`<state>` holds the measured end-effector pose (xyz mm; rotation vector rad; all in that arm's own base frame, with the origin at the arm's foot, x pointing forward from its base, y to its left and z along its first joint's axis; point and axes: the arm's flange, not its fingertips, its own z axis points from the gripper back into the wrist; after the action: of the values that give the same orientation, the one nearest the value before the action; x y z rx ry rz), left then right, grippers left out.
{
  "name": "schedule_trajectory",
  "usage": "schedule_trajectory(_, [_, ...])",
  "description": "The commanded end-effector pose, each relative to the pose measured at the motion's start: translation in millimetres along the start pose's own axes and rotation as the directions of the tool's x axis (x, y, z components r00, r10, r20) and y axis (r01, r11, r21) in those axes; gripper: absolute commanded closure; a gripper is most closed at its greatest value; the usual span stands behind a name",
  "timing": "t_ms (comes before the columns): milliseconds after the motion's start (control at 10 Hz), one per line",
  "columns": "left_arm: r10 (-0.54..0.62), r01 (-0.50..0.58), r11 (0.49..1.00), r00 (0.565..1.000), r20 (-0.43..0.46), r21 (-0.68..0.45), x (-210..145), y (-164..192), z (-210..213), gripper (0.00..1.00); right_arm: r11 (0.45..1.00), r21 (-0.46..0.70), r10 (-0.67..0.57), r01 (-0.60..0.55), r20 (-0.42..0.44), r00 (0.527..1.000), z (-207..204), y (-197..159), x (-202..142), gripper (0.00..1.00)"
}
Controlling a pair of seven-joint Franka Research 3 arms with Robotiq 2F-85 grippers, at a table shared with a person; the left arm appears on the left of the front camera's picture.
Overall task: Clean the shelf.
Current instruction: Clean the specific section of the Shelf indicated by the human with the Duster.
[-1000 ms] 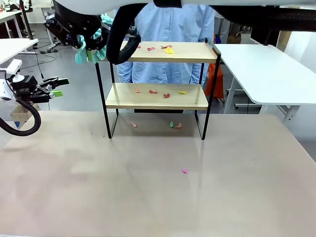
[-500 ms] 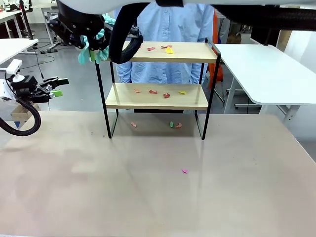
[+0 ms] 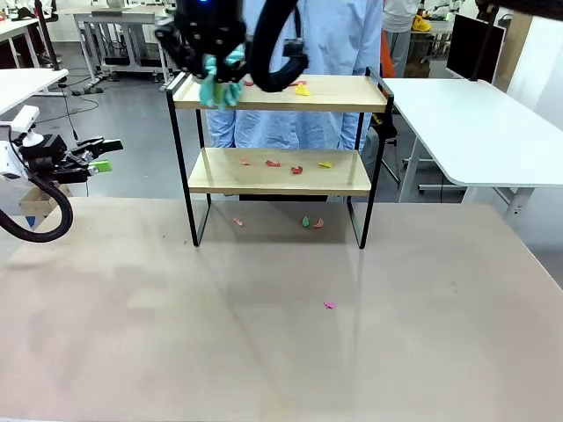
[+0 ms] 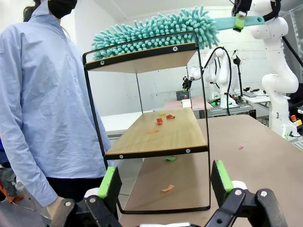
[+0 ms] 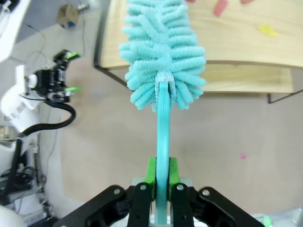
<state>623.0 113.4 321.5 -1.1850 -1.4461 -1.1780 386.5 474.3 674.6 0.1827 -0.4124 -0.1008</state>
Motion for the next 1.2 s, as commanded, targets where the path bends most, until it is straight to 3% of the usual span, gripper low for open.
schedule_trajectory(0, [-0.011,0.011,1.000,1.000,-0.002,0.000,3.8,0.3,-0.5,0.00,0.999,-0.025,-0.024,0.023,-0.023,0.999,-3.6,-58.2,5.9,0.87])
schedule_trajectory(300, [-0.011,0.011,1.000,1.000,-0.002,0.000,3.8,0.3,-0.5,0.00,0.993,-0.081,-0.087,0.084,-0.042,0.995,-10.5,-127.8,26.8,0.87])
schedule_trajectory(700, [-0.011,0.011,1.000,1.000,-0.002,0.000,3.8,0.3,-0.5,0.00,0.979,-0.139,-0.149,0.149,0.010,0.989,3.5,-214.0,46.0,0.87])
schedule_trajectory(800, [-0.011,0.011,1.000,1.000,-0.002,0.000,3.8,0.3,-0.5,0.00,0.977,-0.142,-0.152,0.158,0.050,0.987,12.8,-221.1,45.7,0.87])
schedule_trajectory(900, [-0.011,0.011,1.000,1.000,-0.002,0.000,3.8,0.3,-0.5,0.00,0.987,-0.071,-0.137,0.144,0.093,0.986,22.9,-218.4,42.7,0.87])
schedule_trajectory(1000, [-0.011,0.011,1.000,1.000,-0.002,0.000,3.8,0.3,-0.5,0.00,0.971,-0.175,-0.160,0.163,0.031,0.987,8.9,-207.8,54.7,0.87])
schedule_trajectory(1100, [-0.011,0.011,1.000,1.000,-0.002,0.000,3.8,0.3,-0.5,0.00,0.971,-0.175,-0.160,0.163,0.031,0.987,8.9,-207.8,54.7,0.87])
